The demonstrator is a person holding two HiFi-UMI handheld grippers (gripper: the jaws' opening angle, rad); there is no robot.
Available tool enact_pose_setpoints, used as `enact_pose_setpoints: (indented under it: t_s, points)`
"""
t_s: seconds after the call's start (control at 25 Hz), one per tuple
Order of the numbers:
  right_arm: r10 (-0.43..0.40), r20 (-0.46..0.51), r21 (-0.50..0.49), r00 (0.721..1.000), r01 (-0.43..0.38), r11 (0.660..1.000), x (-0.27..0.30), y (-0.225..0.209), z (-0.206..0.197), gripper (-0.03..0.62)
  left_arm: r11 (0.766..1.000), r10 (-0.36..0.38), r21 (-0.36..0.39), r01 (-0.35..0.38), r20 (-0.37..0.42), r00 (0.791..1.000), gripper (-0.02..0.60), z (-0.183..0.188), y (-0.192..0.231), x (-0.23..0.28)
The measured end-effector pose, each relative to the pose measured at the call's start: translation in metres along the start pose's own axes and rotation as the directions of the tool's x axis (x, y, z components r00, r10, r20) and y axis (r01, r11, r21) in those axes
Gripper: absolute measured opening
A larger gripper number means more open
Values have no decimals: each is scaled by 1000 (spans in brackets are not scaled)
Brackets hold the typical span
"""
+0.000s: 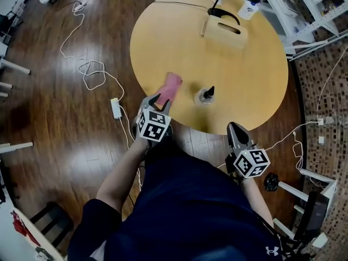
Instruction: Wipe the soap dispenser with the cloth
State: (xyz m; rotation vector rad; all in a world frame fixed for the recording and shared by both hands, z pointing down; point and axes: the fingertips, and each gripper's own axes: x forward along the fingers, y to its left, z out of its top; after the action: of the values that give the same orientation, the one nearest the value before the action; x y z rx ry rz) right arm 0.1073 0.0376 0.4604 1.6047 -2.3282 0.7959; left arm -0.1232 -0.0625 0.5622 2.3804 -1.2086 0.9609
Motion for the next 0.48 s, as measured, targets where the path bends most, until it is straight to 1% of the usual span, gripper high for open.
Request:
enact_pose_setpoints:
  t_s: [0.04, 0.12, 0.16, 0.24, 0.32, 0.4, 0.44, 0.48]
  points:
    - [-43, -18, -44, 999, 42, 998, 17, -5, 3, 35, 999, -16, 34, 17, -27, 1000, 165, -6, 6, 14]
    - [-104, -69, -127, 992, 94, 987, 46, -12, -3, 179, 996, -57, 69, 63, -86, 995, 185, -19, 8, 40]
    - [-113, -100, -159, 989, 96, 983, 59, -14, -11, 219, 994, -79, 68, 86, -111, 991, 199, -25, 6, 51]
    - [-93, -169, -191, 981, 60, 980, 82, -12, -33, 302, 990, -109, 69, 120, -144, 984, 229, -30, -1, 69]
    - [-60, -239, -209, 969, 9, 978, 104, -10, -59, 353, 985, -111, 113, 133, -186, 976, 233, -35, -10, 84]
    - [-56, -295, -255, 954, -22, 967, 127, -13, -81, 417, 977, -101, 158, 141, -236, 966, 233, -42, -15, 96]
    - [-65, -316, -288, 947, -31, 957, 139, -16, -88, 443, 977, -102, 158, 144, -249, 963, 224, -44, -15, 100]
    - [-73, -329, -316, 941, -37, 948, 150, -19, -92, 449, 979, -109, 140, 148, -254, 961, 186, -45, -15, 100]
